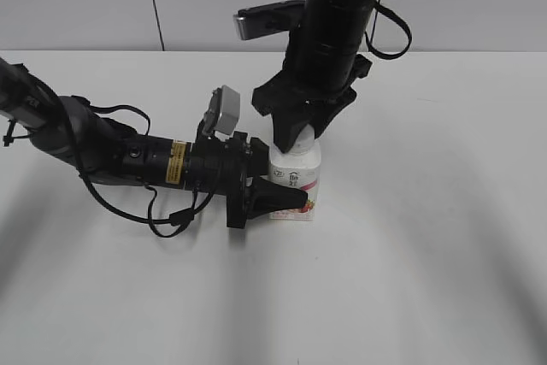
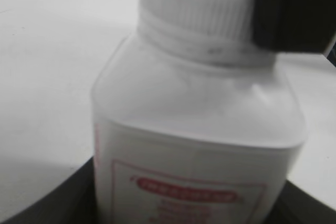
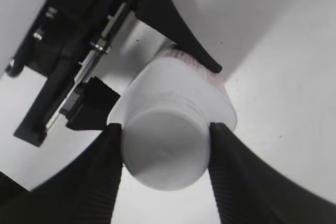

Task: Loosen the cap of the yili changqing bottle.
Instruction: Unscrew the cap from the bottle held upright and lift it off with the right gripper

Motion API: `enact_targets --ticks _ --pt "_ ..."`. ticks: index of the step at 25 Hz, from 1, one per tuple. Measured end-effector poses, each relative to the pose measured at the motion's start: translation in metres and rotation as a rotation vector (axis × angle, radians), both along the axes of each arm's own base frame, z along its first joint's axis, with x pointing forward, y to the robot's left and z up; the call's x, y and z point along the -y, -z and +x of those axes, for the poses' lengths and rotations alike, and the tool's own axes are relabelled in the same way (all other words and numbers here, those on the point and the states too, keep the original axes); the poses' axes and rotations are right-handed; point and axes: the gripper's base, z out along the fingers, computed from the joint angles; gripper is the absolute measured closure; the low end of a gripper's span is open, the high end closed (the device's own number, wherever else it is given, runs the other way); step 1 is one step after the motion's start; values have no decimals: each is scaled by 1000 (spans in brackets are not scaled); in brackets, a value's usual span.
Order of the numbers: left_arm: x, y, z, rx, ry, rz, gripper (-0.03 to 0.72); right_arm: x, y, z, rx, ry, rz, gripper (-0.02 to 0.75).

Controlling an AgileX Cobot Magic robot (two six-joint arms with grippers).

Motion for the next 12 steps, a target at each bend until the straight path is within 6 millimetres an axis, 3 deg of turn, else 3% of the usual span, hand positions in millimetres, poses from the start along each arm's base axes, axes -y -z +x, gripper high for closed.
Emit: enact_targets --ticks 12 --pt "0 0 0 8 4 3 273 0 -1 1 165 -731 2 342"
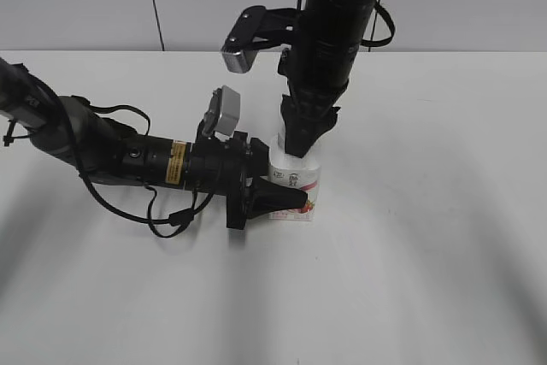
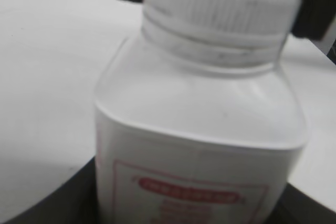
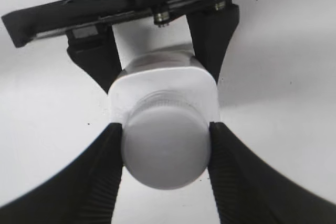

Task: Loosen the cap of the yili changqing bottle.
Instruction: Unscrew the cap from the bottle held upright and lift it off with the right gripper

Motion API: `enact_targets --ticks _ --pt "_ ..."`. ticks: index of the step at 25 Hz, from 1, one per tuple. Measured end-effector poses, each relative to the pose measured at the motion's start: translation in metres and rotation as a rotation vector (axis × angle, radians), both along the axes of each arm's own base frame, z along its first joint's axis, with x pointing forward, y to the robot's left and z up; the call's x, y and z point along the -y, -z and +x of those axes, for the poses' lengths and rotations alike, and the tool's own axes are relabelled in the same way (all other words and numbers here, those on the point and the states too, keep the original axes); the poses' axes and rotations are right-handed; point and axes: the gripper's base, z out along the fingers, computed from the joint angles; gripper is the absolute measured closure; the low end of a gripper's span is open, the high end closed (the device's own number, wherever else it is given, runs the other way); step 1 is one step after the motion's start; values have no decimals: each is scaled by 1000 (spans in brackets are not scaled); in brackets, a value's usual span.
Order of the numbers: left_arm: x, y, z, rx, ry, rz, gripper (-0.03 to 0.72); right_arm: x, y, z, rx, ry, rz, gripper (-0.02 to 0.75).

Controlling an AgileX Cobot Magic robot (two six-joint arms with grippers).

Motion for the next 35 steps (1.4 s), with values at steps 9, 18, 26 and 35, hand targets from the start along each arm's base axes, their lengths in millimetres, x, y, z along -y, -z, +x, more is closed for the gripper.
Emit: enact_targets --ticks 9,18,26,35 --pt "0 0 0 3 2 0 274 0 0 0 40 -194 4 342" --pt "0 0 0 3 2 1 277 0 0 0 28 -142 6 342" --pt "0 0 0 3 2 1 278 0 0 0 19 -100 6 331" --pt "0 0 0 -1 0 -1 281 -1 -5 0 -6 51 20 200"
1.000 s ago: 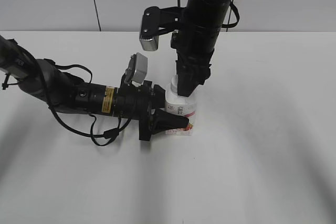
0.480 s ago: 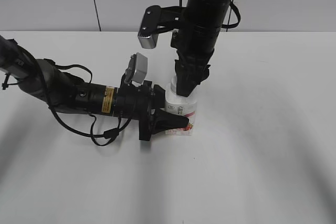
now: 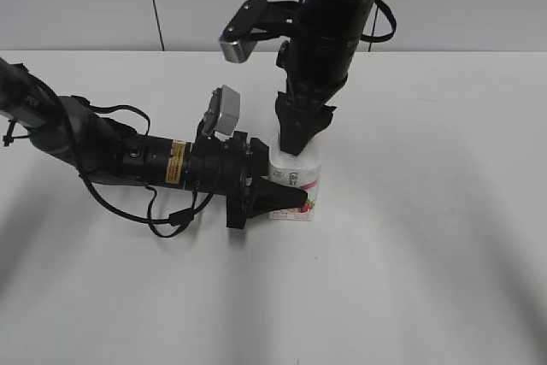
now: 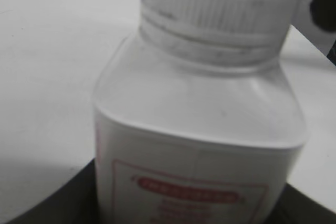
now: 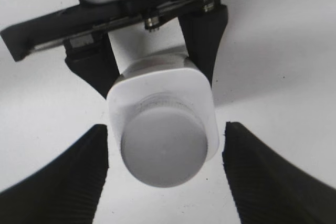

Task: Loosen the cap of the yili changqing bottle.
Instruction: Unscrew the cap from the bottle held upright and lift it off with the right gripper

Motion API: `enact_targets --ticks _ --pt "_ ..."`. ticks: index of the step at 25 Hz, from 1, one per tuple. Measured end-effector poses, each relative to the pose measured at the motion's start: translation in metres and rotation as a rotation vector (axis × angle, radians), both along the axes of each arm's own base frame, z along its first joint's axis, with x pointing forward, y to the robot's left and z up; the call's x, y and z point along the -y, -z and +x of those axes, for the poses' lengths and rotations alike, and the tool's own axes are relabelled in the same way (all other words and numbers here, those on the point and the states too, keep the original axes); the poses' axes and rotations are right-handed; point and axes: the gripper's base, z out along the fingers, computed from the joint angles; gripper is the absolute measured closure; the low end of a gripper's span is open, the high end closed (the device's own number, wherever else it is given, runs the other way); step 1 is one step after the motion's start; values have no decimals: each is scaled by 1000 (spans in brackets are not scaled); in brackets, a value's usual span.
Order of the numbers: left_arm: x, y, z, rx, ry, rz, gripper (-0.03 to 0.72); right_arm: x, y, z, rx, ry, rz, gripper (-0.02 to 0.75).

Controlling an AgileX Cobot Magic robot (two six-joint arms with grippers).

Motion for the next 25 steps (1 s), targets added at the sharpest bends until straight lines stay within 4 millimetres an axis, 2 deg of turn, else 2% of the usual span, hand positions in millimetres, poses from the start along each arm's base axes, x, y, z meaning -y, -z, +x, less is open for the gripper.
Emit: enact_targets --ticks 4,10,14,19,25 --pt "0 0 0 0 -2 -1 281 -3 -14 3 -5 147 41 191" --pt "0 0 0 -3 -3 -1 281 -4 -17 3 -118 611 54 192" --pt "0 0 0 -3 -3 -1 281 -3 -17 4 -177 835 57 192" --pt "0 0 0 -8 -5 -1 281 -2 -16 5 -196 990 47 192" --pt "0 0 0 -12 -8 -2 281 -1 -8 1 -237 1039 26 192"
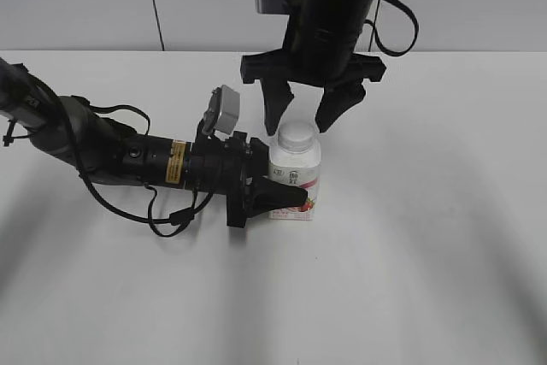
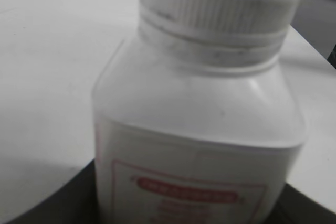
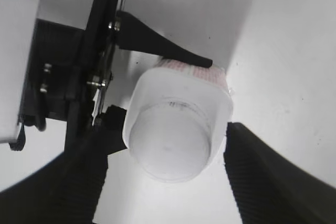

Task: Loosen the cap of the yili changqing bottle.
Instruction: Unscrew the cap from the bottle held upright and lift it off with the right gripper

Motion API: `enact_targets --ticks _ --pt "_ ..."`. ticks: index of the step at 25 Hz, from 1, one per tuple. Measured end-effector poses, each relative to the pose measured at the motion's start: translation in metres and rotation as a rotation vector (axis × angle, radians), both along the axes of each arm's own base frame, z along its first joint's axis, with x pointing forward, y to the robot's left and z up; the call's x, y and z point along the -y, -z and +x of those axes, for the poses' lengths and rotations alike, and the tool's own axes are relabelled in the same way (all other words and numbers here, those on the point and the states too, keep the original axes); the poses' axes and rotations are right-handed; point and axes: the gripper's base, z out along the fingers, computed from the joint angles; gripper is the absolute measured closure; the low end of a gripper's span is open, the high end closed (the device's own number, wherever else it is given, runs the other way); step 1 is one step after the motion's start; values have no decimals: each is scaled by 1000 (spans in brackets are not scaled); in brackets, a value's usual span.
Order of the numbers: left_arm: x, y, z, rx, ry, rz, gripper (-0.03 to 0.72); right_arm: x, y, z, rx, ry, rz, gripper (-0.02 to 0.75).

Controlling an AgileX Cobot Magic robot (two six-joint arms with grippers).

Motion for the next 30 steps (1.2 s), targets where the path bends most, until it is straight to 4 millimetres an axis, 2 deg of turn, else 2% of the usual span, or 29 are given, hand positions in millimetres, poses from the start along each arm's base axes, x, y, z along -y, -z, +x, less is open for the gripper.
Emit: enact_targets --ticks 19,26,30 --pt "0 0 0 -3 -1 0 282 -1 4 -1 -23 15 5 197" --pt "0 0 0 -3 -1 0 282 0 8 0 -24 23 -14 332" --pt "0 0 0 -3 -2 0 282 1 9 1 -19 22 -22 345"
